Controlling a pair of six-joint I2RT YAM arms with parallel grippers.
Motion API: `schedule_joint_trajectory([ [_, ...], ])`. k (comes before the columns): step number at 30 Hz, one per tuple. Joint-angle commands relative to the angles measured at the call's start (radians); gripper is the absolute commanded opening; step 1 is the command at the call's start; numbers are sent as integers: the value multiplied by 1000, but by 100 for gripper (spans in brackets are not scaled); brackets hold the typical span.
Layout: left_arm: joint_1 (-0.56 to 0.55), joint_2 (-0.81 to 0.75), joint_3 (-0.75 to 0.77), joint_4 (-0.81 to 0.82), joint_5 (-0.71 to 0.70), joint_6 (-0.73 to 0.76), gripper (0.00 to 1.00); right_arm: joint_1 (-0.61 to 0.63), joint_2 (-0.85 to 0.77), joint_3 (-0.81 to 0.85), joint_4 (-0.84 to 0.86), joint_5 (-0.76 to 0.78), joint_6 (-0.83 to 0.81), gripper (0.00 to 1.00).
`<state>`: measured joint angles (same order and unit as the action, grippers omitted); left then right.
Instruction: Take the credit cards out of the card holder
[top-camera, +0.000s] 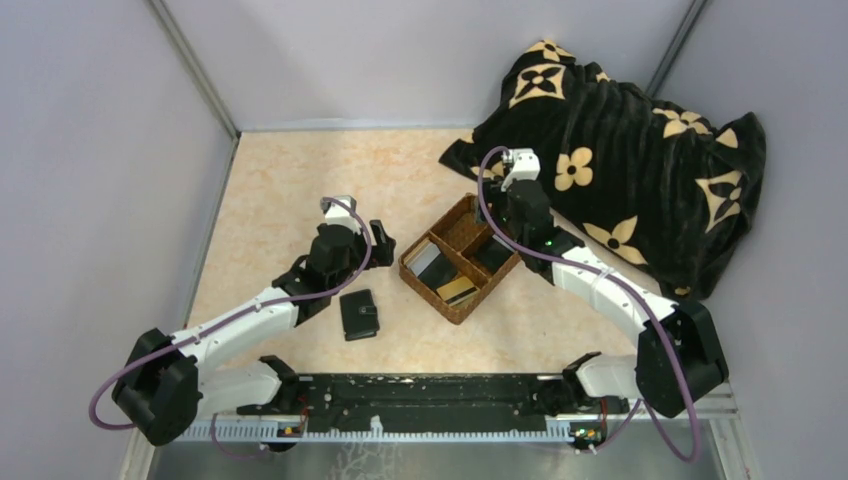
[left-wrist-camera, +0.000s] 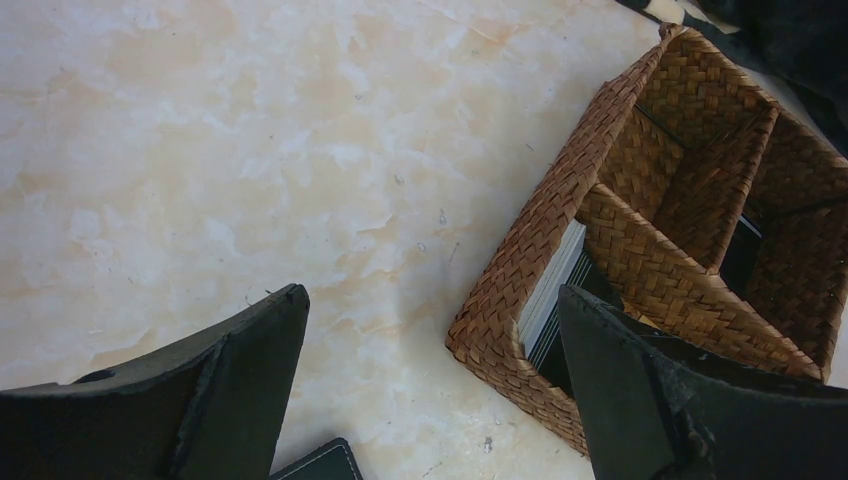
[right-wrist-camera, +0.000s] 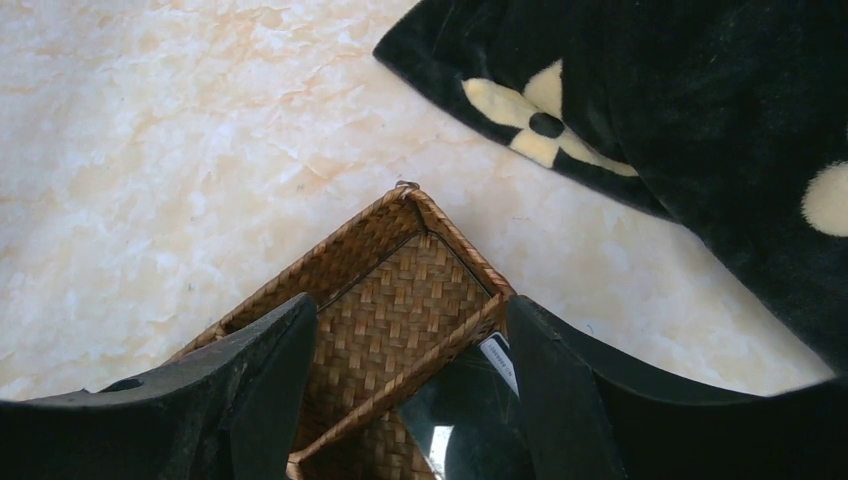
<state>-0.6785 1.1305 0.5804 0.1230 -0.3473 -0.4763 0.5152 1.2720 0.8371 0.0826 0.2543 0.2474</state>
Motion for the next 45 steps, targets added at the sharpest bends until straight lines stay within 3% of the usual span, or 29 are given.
schedule_joint_trajectory([
  [1,-4,6,22,16,-9,13,100,6,-41,24,33,43,-18,70],
  [11,-4,20,33,-9,27,-41,100,4,-32,-9,27,93,-29,70],
  [17,-30,45,25,56,128,-116,96,-57,-6,37,-83,96,72,65],
  [18,-48,78,51,32,116,-136,96,-58,0,42,-91,119,71,65],
  [23,-156,194,142,-92,-90,-231,95,-63,20,50,-130,138,83,42],
  [38,-152,309,201,-228,-261,-170,96,-95,29,30,-135,82,84,42],
  [45,-72,330,202,-239,-229,-171,97,-103,52,45,-142,81,85,45],
])
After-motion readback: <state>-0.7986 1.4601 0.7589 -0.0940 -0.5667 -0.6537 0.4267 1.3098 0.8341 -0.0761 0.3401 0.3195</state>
